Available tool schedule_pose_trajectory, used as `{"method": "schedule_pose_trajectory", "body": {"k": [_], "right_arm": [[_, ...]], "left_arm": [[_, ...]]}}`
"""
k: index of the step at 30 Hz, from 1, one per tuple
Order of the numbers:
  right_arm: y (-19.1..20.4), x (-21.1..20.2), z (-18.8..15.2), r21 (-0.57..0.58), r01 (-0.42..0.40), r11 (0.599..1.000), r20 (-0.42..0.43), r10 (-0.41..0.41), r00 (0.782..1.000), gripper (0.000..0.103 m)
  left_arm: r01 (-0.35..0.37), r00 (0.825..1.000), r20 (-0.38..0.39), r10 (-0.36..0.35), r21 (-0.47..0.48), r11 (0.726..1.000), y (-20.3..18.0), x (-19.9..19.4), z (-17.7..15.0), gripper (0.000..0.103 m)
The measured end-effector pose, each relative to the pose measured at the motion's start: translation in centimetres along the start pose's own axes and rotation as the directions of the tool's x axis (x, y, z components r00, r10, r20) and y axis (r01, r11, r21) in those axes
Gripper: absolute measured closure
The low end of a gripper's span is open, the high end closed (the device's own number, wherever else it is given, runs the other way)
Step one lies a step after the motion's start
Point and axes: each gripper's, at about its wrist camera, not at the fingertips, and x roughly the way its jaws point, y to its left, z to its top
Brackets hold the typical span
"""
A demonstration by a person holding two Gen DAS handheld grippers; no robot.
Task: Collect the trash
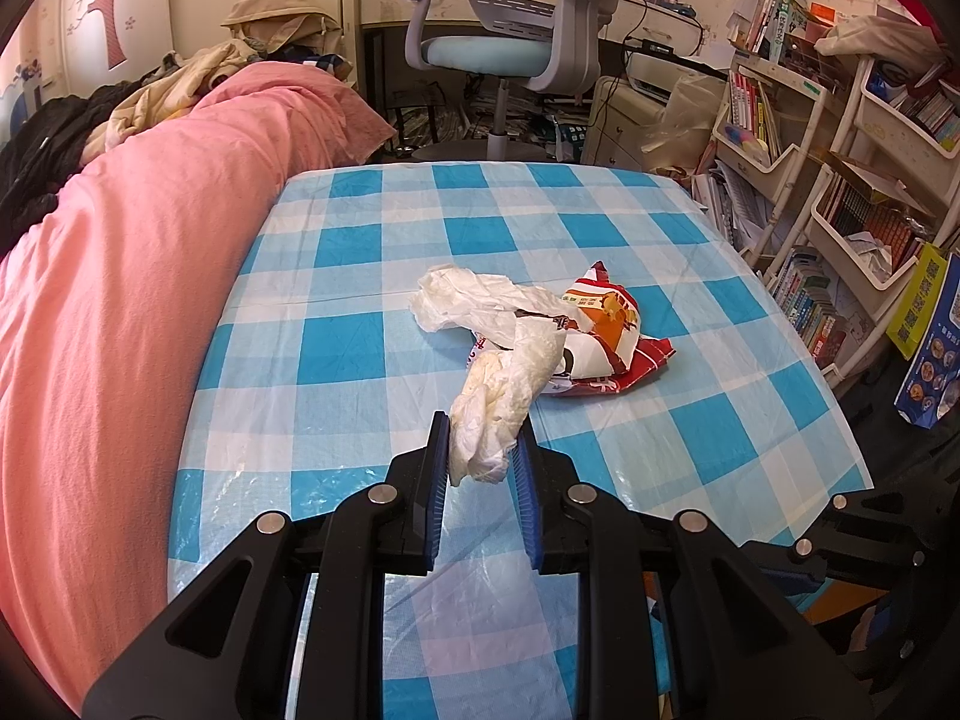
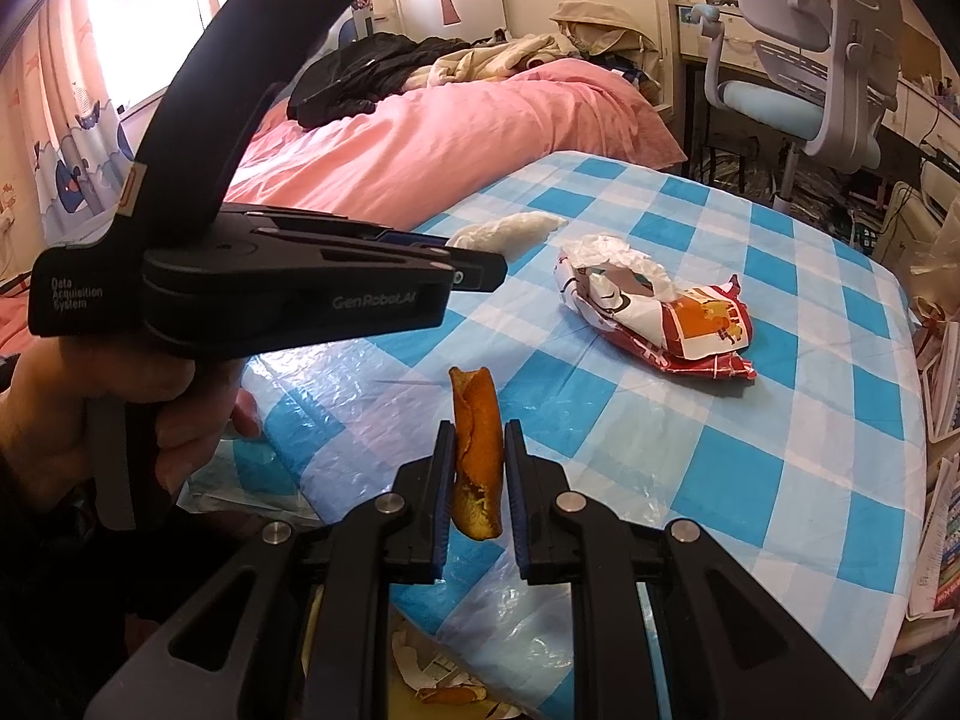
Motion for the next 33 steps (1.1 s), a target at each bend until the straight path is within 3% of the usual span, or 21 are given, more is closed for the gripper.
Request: {"method": "schedule_pose_trajectory", "body": {"k": [22,28,33], "right_arm": [[2.3,0.2,-0.8,-0.054,-0.069,0.996,-0.058,0.066,0.996,0.086],[3.4,-1.0,-2.4,-0.037,-0.079,0.996,-0.070,0.076,0.995,0.086],[4.5,-1.2,-4.5,-0.035,-0.081,0.996,-0.131,0.075,0.988,0.081]], "left_arm": [[-0.008,1.000,0.000,0.008,0.000,1.000,0.0,0.1,-0.1,0.084],[-0.027,1.000,-0.005,0.027,-0.003,1.000,0.8,-0.2,-0.6,0.084],[-0.053,0.999,0.004,0.053,0.030,0.998,0.0,-1.9,-2.5,0.084]]}}
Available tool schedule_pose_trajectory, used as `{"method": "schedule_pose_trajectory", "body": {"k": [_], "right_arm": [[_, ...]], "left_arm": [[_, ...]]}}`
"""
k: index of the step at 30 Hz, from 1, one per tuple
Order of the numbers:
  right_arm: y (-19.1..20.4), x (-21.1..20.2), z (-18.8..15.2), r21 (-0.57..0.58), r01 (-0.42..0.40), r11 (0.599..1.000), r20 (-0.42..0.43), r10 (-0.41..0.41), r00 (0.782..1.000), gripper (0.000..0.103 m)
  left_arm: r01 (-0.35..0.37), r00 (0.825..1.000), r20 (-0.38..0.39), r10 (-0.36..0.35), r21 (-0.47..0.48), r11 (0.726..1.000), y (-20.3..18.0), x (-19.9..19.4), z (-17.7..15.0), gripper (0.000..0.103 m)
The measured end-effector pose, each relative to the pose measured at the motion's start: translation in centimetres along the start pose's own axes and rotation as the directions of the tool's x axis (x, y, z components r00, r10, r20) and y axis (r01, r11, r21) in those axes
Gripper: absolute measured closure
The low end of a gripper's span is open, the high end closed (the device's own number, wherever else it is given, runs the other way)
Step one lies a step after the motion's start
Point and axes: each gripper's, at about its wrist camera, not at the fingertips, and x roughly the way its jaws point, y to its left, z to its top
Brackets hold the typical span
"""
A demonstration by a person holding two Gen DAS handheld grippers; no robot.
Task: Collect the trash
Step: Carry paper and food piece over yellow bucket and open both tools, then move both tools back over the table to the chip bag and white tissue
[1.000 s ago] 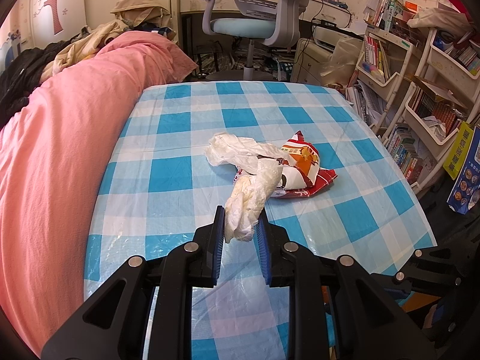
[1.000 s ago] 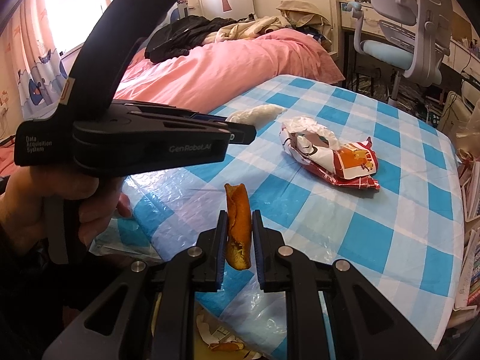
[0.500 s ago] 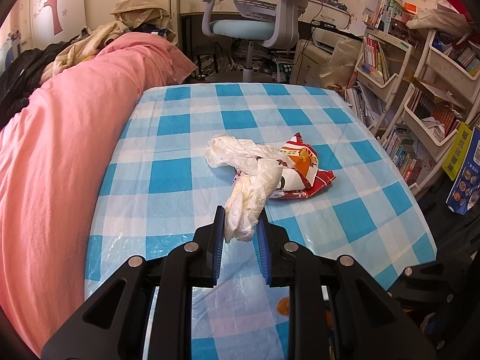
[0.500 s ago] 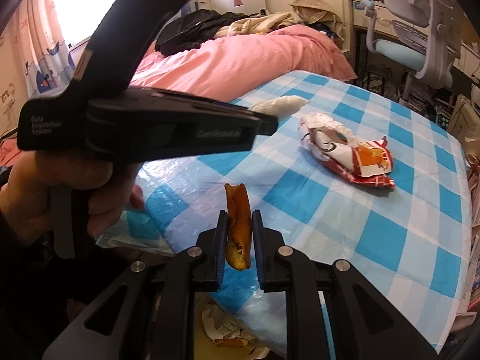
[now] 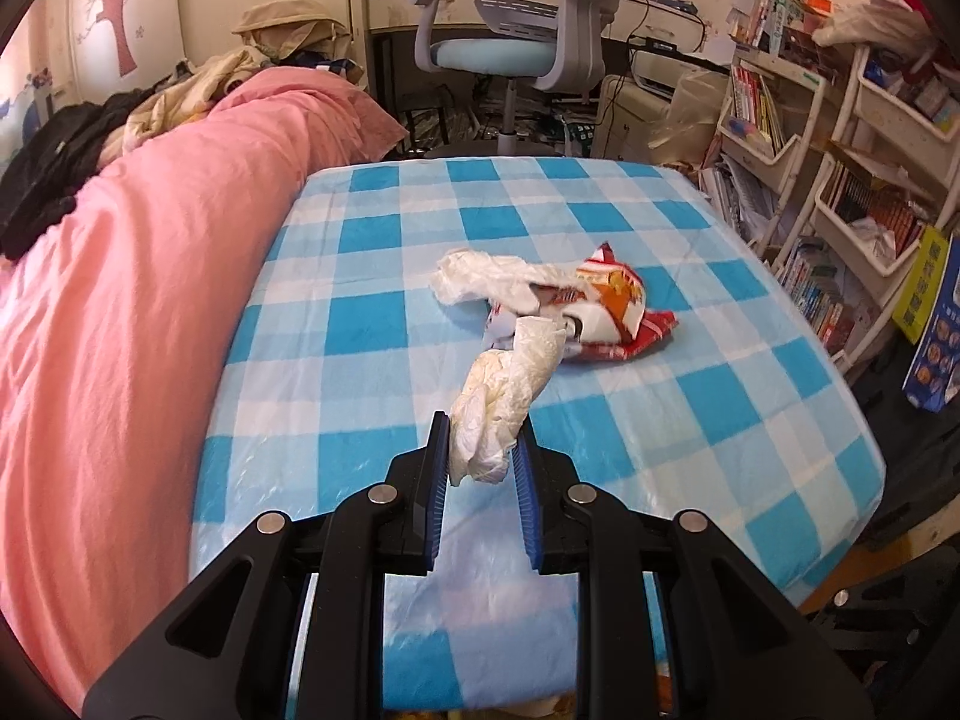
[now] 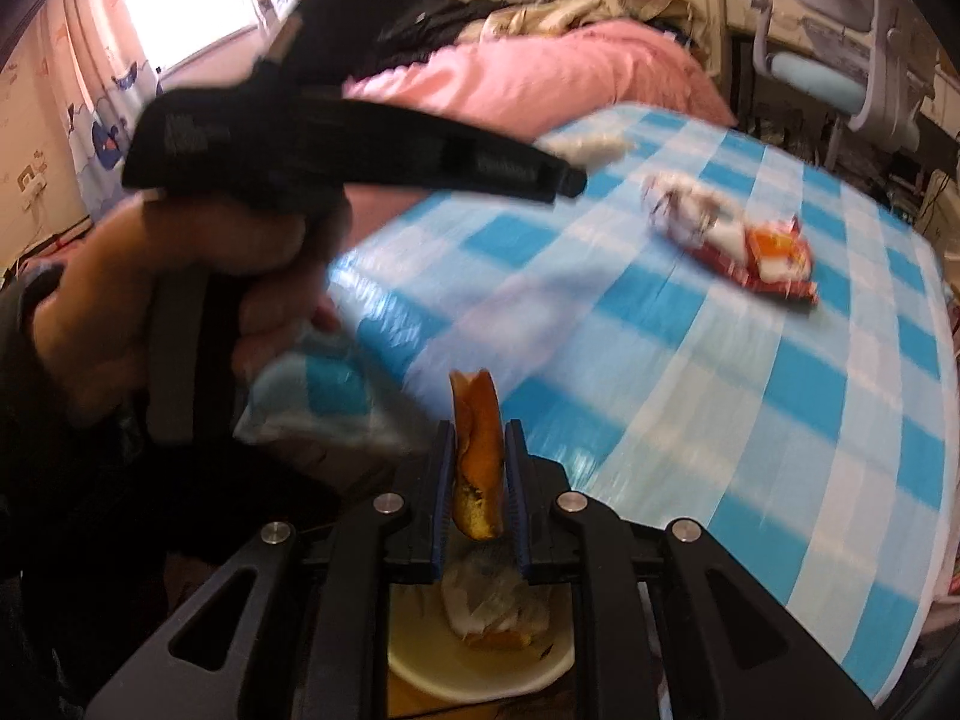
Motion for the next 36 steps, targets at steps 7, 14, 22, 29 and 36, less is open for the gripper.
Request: {"method": "schedule_pose_trajectory", "body": {"k": [7,14,22,29,36], "right_arm": [[0.3,-2.2,-2.1,0.050,0.056,0.997,0.034,-0.058,0.998,0.068],[-1.4,-4.3,-3.0,0.163,0.115,0.980,0.100,-0.132,0.986,0.059],[-2.4,-5.0,-3.5,0.207,0.143,0.968,0.125,-0.171,0.977,0.056],[-1.9,-4.5,-3.5,0.178,0.143,0.974,0.122,-0.166,0.979,0.053],[-1.5,-3.5,-2.4,0.134,0.155,0.979,0.102,-0.169,0.980,0.037]], "left_arm": [[0.031,0.999,-0.044,-0.031,-0.017,0.999,-0.9,-2.2,-4.9,0.084],[0.091,0.982,-0.167,-0.086,0.028,0.995,-4.5,-3.5,-12.2,0.084],[0.048,0.993,-0.104,-0.051,-0.035,0.998,-3.5,-6.1,-13.4,0.059],[0.022,1.000,-0.004,-0.022,-0.097,0.995,-2.2,-6.9,-9.1,0.052],[0.018,1.000,0.012,-0.017,-0.133,0.991,-0.6,-3.8,-3.3,0.045]]}}
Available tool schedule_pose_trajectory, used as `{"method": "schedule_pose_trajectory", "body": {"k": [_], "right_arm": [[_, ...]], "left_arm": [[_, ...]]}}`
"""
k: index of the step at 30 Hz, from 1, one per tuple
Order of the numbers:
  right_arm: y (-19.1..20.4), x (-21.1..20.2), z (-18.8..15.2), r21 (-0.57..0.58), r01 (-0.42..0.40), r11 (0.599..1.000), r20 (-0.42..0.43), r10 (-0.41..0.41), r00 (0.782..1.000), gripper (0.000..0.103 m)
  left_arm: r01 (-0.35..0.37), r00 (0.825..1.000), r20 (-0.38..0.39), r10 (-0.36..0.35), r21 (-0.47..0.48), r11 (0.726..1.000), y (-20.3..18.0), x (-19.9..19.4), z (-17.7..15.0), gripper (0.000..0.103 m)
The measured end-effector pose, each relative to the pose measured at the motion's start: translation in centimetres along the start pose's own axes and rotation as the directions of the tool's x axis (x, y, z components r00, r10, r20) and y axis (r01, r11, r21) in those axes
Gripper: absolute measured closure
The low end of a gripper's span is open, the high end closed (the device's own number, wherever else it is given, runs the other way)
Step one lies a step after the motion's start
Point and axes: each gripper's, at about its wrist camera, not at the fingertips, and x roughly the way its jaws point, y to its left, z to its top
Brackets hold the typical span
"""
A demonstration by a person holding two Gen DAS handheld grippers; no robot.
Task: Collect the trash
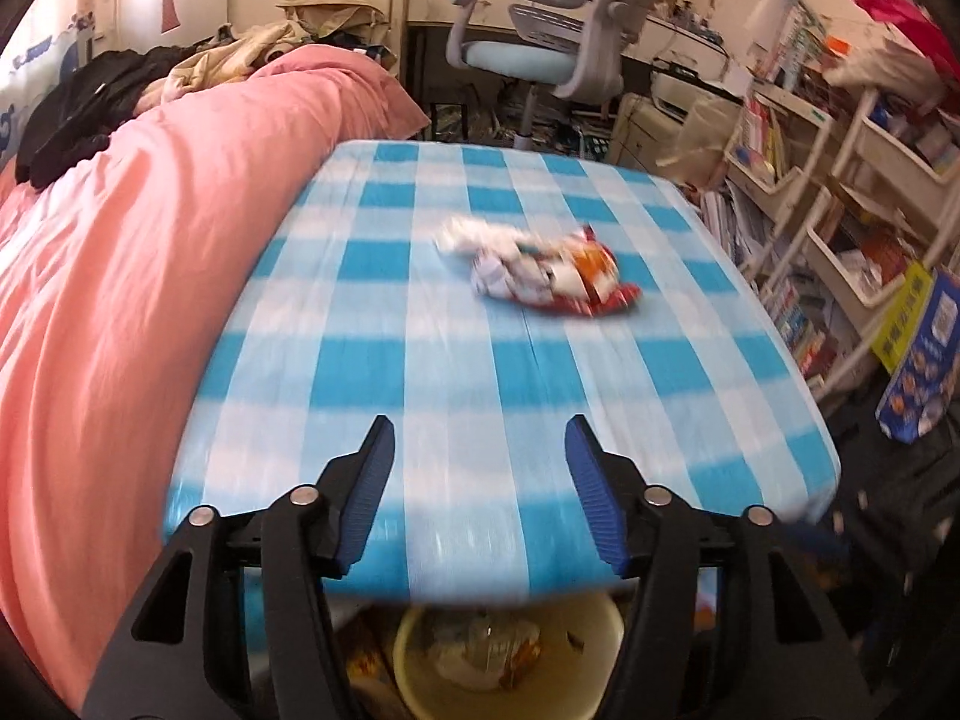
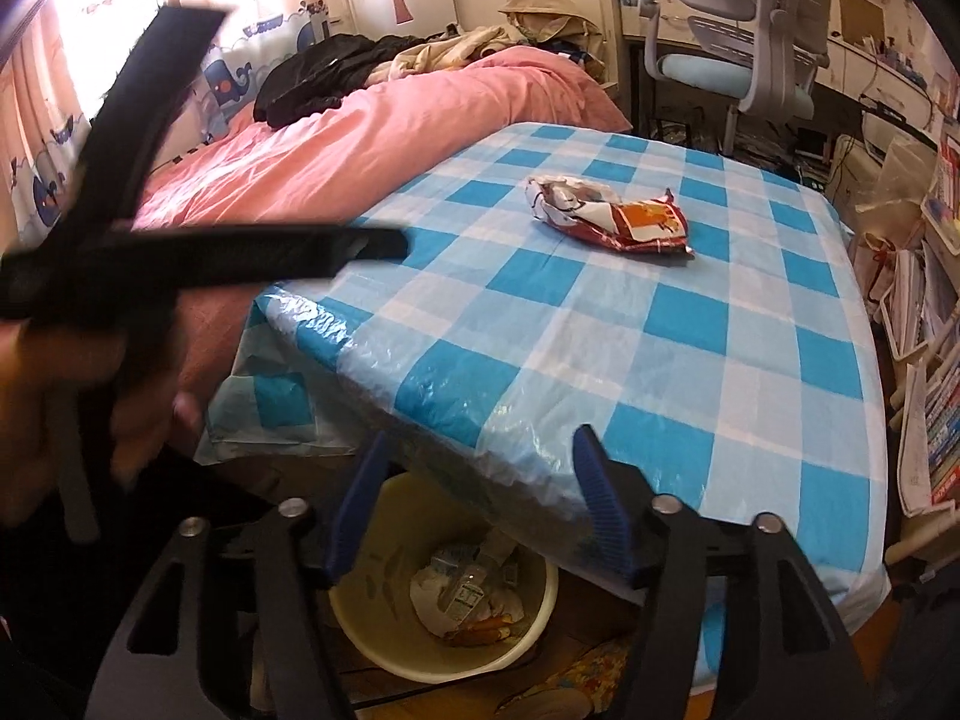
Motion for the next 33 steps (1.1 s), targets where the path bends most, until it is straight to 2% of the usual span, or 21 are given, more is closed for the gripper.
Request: {"method": "schedule_pose_trajectory", "body": {"k": [4,9,13,16,19,24,25,27,28,31,33], "right_arm": [[0.0,1.2,1.5,-0.051,0.020,0.998,-0.013,-0.021,1.000,0.032],[-1.0,2.7,4.0,-0.106,0.056,0.993,-0.009,-0.058,0.998,0.026],[-2.3,4.5,6.5,-0.154,0.084,0.985,0.002,-0.085,0.996,0.025],[-3.2,6.1,8.3,-0.187,0.099,0.977,0.017,-0.097,0.995,0.024],[-3.9,8.0,9.8,-0.222,0.116,0.968,0.026,-0.113,0.993,0.024],[-5.6,11.3,11.8,-0.226,0.118,0.967,0.021,-0.116,0.993,0.024],[-5.9,11.7,12.1,-0.223,0.116,0.968,0.019,-0.114,0.993,0.024],[-6.5,12.8,12.7,-0.220,0.111,0.969,0.016,-0.110,0.994,0.024],[-6.5,13.1,12.9,-0.219,0.109,0.969,0.013,-0.109,0.994,0.024],[-6.8,14.3,13.4,-0.220,0.091,0.971,-0.008,-0.095,0.995,0.024],[-6.7,15.1,13.5,-0.228,0.081,0.970,-0.034,-0.091,0.995,0.026]], "left_arm": [[0.027,1.000,0.003,-0.026,-0.064,0.998,0.5,3.4,4.0,0.042],[0.027,1.000,0.002,-0.027,-0.044,0.999,-0.6,7.8,7.9,0.038],[0.026,0.999,-0.020,-0.027,-0.051,0.998,-0.8,11.1,10.5,0.033],[0.007,0.999,-0.053,-0.010,-0.042,0.999,-0.8,14.0,12.4,0.032],[0.008,0.993,-0.117,-0.014,-0.046,0.999,-0.5,17.2,13.7,0.031],[0.006,0.980,-0.198,-0.012,-0.028,1.000,-0.6,20.8,14.3,0.032],[0.013,0.977,-0.210,-0.022,-0.040,0.999,-0.4,21.3,14.4,0.042],[0.021,0.976,-0.217,-0.029,-0.040,0.999,-0.2,21.8,14.6,0.054],[0.027,0.974,-0.225,-0.033,-0.030,0.999,-0.2,22.0,14.7,0.068],[0.063,0.969,-0.237,-0.067,-0.025,0.998,-0.1,22.2,15.2,0.083],[0.069,0.971,-0.226,-0.072,-0.021,0.997,0.1,21.9,15.4,0.087]]}}
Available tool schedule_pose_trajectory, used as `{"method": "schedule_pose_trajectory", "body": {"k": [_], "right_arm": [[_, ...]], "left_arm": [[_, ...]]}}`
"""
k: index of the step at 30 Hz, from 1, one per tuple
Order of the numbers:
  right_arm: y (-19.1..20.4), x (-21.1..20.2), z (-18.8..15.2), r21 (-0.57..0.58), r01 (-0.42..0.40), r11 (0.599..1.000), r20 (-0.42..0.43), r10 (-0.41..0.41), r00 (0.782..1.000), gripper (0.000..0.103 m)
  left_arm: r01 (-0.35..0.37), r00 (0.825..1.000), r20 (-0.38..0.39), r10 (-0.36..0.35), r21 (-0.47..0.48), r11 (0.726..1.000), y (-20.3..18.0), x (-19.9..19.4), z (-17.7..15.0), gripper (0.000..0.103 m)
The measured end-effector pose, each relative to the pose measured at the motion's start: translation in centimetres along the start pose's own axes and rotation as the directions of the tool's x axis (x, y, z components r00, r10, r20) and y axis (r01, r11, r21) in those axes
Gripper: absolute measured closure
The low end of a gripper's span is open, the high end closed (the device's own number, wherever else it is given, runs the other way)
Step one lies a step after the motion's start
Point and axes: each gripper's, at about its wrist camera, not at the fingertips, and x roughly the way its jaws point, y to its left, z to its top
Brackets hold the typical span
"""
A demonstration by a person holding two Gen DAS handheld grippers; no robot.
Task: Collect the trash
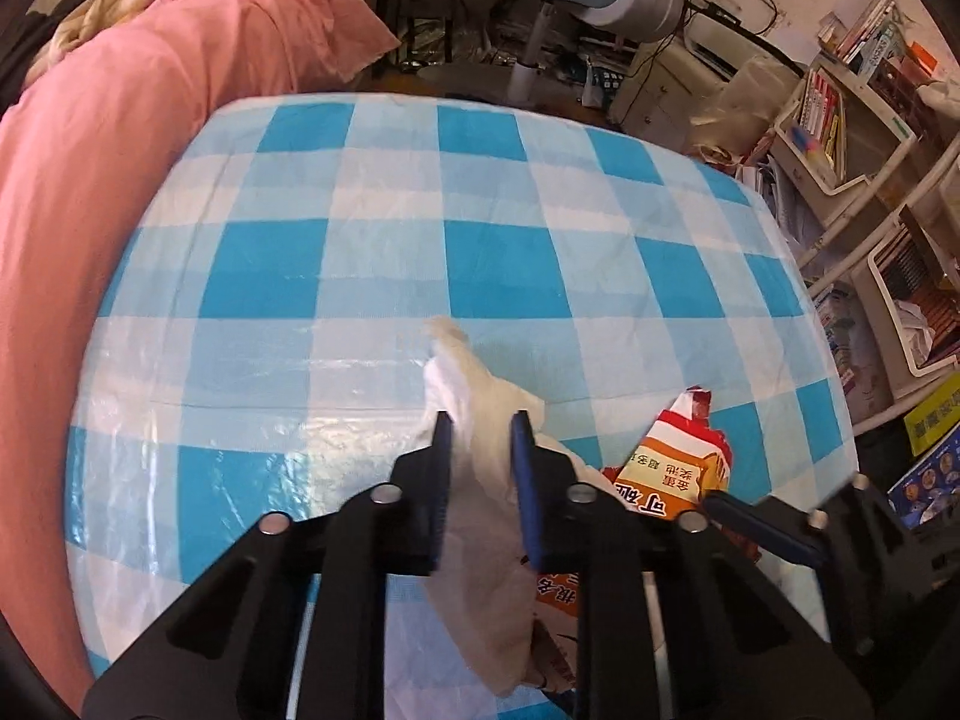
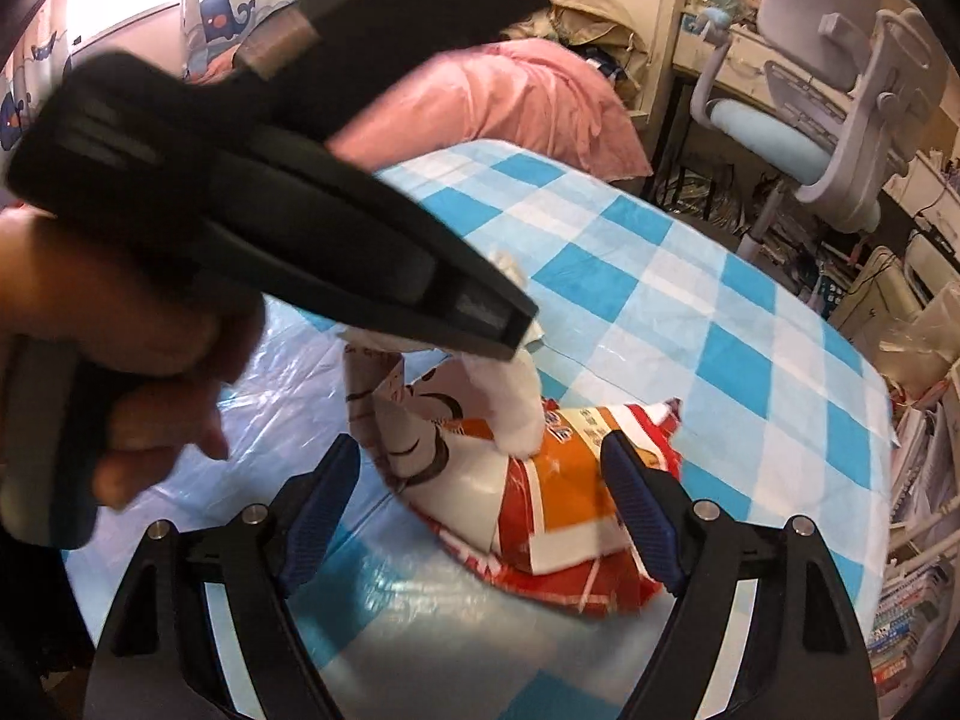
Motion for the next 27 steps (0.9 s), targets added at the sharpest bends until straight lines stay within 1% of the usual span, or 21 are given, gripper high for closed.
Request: {"method": "schedule_pose_trajectory", "body": {"k": [1,2,5,6,11,13,15,18,22,25,26,27], "right_arm": [[0.2,0.4,-0.1,-0.004,-0.002,1.000,-0.020,0.002,1.000,0.029],[0.3,0.7,-0.3,-0.010,-0.003,1.000,-0.039,0.003,0.999,0.034],[0.8,0.0,-0.5,-0.013,-0.024,1.000,-0.051,0.023,0.998,0.052],[1.0,-0.4,-0.6,-0.021,-0.026,0.999,-0.055,0.025,0.998,0.064],[1.9,-2.5,-2.1,-0.024,-0.037,0.999,-0.087,0.035,0.996,0.071],[2.2,-4.0,-2.9,-0.023,-0.033,0.999,-0.093,0.030,0.995,0.071],[2.7,-5.8,-3.9,-0.020,-0.037,0.999,-0.092,0.035,0.995,0.071],[3.7,-7.7,-5.3,-0.027,-0.042,0.999,-0.096,0.039,0.995,0.071],[5.0,-8.8,-6.9,-0.062,-0.055,0.997,-0.120,0.047,0.992,0.071],[6.2,-9.1,-8.1,-0.120,-0.036,0.992,-0.144,0.019,0.989,0.071],[6.5,-9.2,-8.4,-0.140,-0.032,0.990,-0.143,0.011,0.990,0.071],[6.5,-9.0,-8.3,-0.150,-0.033,0.988,-0.142,0.011,0.990,0.070]], "left_arm": [[0.007,1.000,0.004,-0.007,0.001,1.000,0.0,-0.2,0.0,0.089],[0.019,1.000,0.013,-0.019,0.000,1.000,0.0,-0.6,0.0,0.090],[0.056,0.998,0.035,-0.056,0.001,0.998,-0.3,-2.0,-0.1,0.091],[0.064,0.997,0.041,-0.064,0.001,0.998,-0.4,-2.5,-0.2,0.092],[0.087,0.993,0.078,-0.088,0.007,0.996,-0.7,-5.3,-1.8,0.092],[0.084,0.993,0.084,-0.086,0.021,0.996,-0.9,-6.1,-2.6,0.092],[0.064,0.994,0.088,-0.069,0.054,0.996,-1.2,-7.0,-3.8,0.092],[0.063,0.995,0.072,-0.068,0.070,0.996,-1.0,-7.7,-5.5,0.092],[0.054,0.997,0.054,-0.058,0.065,0.996,-0.3,-8.2,-7.6,0.092],[0.052,0.997,0.048,-0.055,0.060,0.997,0.1,-8.4,-8.6,0.091],[0.069,0.997,0.040,-0.072,0.060,0.996,0.1,-8.5,-8.8,0.091],[0.104,0.994,0.023,-0.105,0.060,0.993,-0.2,-8.4,-9.0,0.090]]}}
